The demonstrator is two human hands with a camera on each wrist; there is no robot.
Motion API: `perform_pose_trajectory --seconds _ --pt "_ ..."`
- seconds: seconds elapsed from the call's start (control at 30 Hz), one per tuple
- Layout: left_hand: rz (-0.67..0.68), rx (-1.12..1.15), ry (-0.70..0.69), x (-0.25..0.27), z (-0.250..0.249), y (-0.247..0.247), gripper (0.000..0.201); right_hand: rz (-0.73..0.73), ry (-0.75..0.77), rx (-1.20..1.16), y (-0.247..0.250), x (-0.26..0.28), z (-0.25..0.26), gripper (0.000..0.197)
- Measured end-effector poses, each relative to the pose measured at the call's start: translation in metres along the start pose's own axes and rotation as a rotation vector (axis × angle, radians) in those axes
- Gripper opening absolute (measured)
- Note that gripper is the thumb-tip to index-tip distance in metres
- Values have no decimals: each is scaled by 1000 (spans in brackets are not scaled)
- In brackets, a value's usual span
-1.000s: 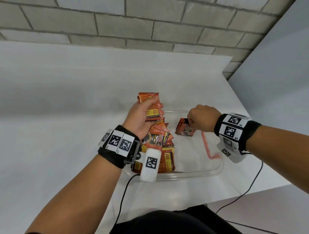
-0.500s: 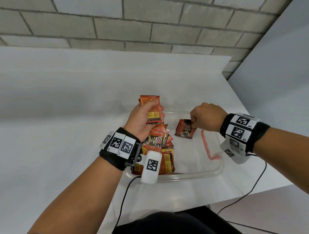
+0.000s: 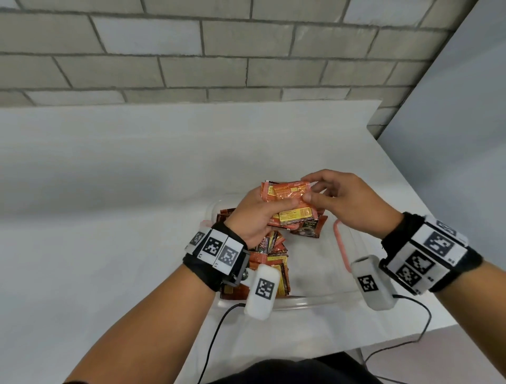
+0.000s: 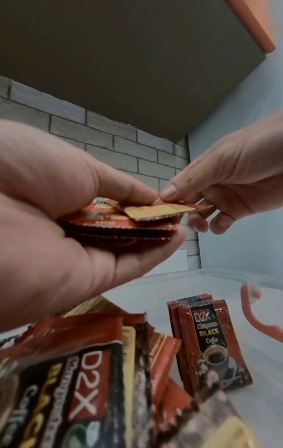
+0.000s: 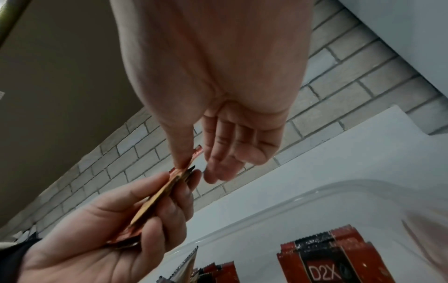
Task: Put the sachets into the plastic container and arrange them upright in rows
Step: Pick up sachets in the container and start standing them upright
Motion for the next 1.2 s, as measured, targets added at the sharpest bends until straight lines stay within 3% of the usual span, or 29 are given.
perform_pose_trajectory --seconds 0.1,0.27,0.4,0.47,0.57,0.73,0.83,0.97,1.1,1.2 --pt "-1 -11 4 0 0 -3 21 -59 20 -114 6 3 -2 12" --pt "-111 133 97 -3 5 2 46 -295 181 -127 23 11 2 18" --pt "-99 227 53 -5 0 -1 18 -161 236 81 6 18 1 20" --pt "-137 230 7 -6 -3 3 16 -87 243 157 2 20 1 27" --pt "-186 200 -48 -8 -4 10 22 -80 95 79 6 19 -5 41" --pt "-175 175 -104 -9 -6 6 27 -28 -279 -419 -6 16 -20 18" --pt "-128 138 -113 -8 -8 0 30 7 -298 -521 -10 10 -19 2" --pt "-107 151 -87 -8 -7 1 23 -46 -315 -681 -6 5 -18 9" --pt "-120 191 -33 -8 -3 5 13 -85 -273 -587 2 4 -20 6" --pt "-155 112 -61 -9 0 9 21 -94 -273 -542 8 3 -21 13"
Point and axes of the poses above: each hand's wrist, its own x-axis away from the middle knuckle, its own y-axis out of the back of the hand, z = x × y, the point moved 6 cm from there along -x, towards the middle knuckle, and after that the axes turned 6 degrees about -x, right-handed, at the moved point
